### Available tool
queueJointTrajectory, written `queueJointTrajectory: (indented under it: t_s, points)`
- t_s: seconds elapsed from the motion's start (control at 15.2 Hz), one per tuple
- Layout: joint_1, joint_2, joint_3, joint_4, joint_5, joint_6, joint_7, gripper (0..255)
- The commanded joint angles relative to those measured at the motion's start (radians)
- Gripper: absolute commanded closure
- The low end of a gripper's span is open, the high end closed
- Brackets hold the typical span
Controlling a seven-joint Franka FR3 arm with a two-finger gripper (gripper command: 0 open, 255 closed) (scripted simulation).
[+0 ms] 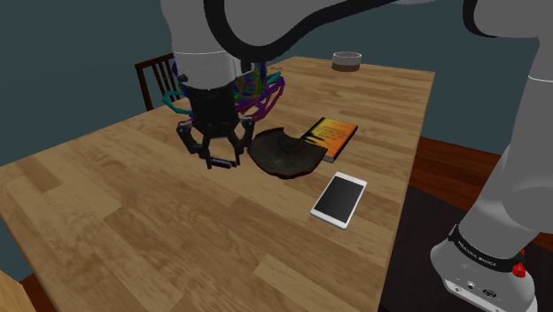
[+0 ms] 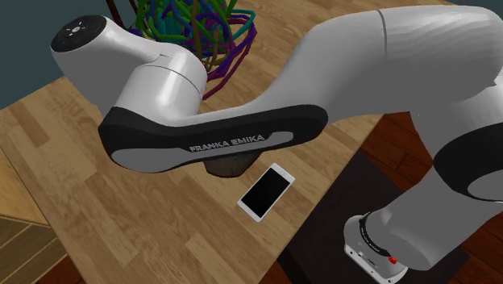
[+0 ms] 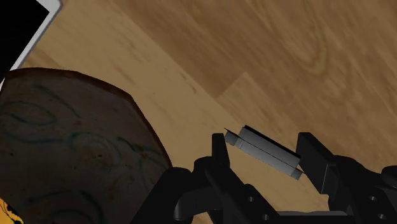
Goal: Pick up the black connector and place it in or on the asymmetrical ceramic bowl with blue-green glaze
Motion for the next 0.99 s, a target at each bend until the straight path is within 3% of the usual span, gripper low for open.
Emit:
queueJointTrajectory:
  t_s: [0.0,0.73,0.92]
  points:
    - [0.000,0.000,0.000,0.028,0.001,-0.028,-0.004,255]
    - [0.020,0.014,0.005,0.185,-0.006,-0.173,-0.004,255]
    - [-0.070,-0.118,-0.007,0.045,0.083,-0.133,-0.096,255]
